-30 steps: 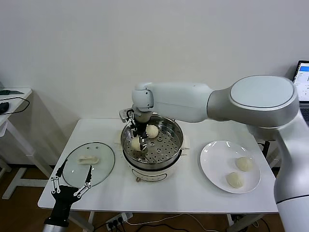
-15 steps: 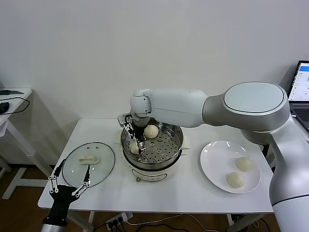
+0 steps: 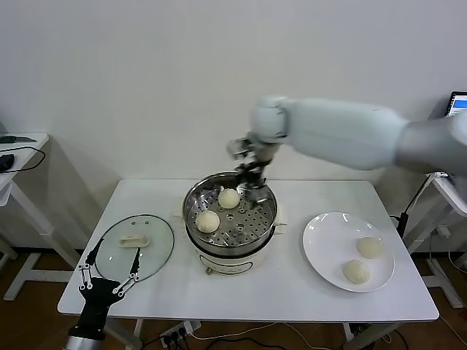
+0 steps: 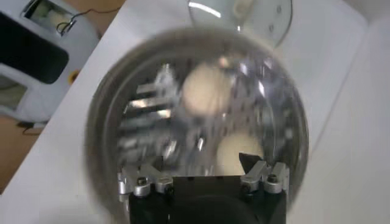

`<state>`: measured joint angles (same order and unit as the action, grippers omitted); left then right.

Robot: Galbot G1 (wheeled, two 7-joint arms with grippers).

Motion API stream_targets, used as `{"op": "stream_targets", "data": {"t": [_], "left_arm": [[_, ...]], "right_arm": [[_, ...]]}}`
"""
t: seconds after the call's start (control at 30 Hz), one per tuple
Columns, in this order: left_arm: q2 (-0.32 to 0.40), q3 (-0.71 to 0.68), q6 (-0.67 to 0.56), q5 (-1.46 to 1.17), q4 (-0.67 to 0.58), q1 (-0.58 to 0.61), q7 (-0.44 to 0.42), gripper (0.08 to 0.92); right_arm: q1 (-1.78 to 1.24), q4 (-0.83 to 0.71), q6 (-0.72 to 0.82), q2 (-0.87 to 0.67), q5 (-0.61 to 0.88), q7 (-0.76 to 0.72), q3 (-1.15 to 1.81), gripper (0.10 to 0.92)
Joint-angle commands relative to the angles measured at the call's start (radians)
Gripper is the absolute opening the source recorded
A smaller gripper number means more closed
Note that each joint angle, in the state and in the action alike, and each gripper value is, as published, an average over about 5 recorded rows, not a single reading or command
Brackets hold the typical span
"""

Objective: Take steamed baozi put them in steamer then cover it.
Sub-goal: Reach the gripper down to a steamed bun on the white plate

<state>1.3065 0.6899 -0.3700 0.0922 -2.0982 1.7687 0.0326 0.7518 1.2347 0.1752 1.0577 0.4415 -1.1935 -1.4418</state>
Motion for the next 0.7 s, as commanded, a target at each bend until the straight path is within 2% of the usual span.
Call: {"op": "stream_targets", "data": {"t": [0.03,0.27,0.7], "left_arm": [[0.003,-0.006,0.001,0.01,0.001,0.002,0.0,0.823],[0.014,-0.021,-0.001,0.033,0.0,0.014,0.003,0.823],[0.023,-0.022,-0.006,0.054,-0.002,0.04,0.01,0.823]], "right_arm": [[0.008,0.068,-0.091,-0.37,-0.134,-0.108,0.016,0.823],[-0.111,0.056,-0.101,-0.464,-0.241,-0.083,-0.019,0.823],[-0.371,0.045,-0.098,-0.512,-0.302,-0.008,0.061,0.823]]}}
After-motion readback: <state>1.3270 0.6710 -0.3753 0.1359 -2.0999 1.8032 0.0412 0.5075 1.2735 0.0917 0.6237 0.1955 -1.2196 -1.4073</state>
